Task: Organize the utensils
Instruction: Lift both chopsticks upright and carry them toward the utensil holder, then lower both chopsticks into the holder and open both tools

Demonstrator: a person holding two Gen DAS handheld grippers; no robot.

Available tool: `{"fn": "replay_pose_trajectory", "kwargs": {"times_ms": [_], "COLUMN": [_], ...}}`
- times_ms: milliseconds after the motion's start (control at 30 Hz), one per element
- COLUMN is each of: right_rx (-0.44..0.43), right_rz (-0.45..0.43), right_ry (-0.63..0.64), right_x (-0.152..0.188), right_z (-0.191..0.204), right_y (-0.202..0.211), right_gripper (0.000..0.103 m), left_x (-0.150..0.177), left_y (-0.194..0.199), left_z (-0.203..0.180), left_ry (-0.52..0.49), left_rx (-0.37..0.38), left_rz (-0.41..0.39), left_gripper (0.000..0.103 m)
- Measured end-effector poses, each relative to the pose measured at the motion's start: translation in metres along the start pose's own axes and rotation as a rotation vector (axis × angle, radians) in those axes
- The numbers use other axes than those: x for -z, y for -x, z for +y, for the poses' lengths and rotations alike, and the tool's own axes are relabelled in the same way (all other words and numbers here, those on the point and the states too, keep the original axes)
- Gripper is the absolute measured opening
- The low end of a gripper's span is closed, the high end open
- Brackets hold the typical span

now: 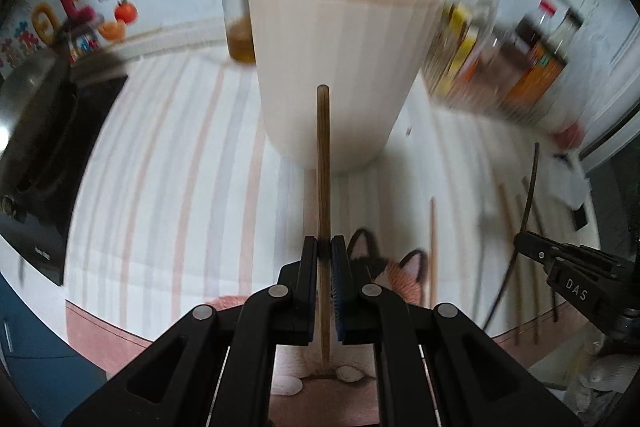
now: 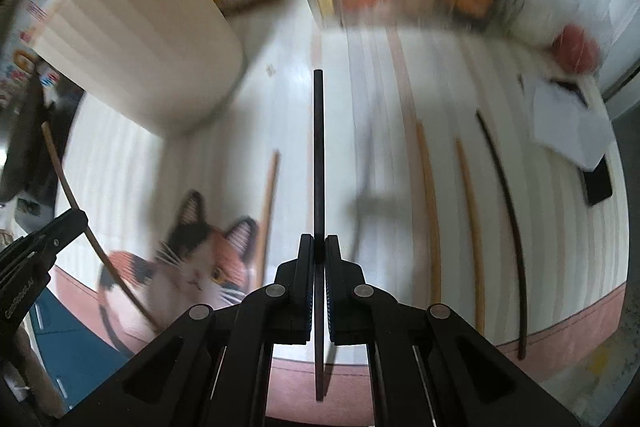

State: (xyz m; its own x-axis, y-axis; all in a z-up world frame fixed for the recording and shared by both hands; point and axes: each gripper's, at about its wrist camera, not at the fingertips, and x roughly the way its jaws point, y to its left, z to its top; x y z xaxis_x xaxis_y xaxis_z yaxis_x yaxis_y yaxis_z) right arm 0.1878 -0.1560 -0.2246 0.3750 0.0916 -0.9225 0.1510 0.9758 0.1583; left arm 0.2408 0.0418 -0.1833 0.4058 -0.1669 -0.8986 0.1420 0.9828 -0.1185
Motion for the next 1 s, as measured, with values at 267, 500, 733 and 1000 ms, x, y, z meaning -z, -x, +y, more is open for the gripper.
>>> {"fn": "replay_pose_trajectory", "kwargs": {"times_ms": [267, 500, 733, 1000], "right_rx": [-0.087, -0.199, -0.230, -0.203], "right_rz": [-0.276, -0.470, -0.570, -0.520], "right_ry": [0.027, 0.059, 0.100, 0.110], "right_x": [-0.043, -0.097, -0.155, -0.193], "right_z": [0.018, 0.047, 0.079, 0.096], "right_y": [0.089, 0.179, 0.224, 0.194], "right_gripper": [0.005, 0.005, 0.005, 0.005], "left_x": [-0.040, -0.088, -0.149, -0.207], "left_y": [0.095, 0.175, 0.215, 0.151], "left_z": [0.017, 0.020, 0.018, 0.007], "left_ry": [0.044, 0.052, 0.056, 0.046], "left_rx": [0.046, 0.113, 0.138, 0.145], "left_rz": [-0.246, -0.414, -0.524, -0.414], "left_gripper": [0.004, 0.004, 0.004, 0.004]}}
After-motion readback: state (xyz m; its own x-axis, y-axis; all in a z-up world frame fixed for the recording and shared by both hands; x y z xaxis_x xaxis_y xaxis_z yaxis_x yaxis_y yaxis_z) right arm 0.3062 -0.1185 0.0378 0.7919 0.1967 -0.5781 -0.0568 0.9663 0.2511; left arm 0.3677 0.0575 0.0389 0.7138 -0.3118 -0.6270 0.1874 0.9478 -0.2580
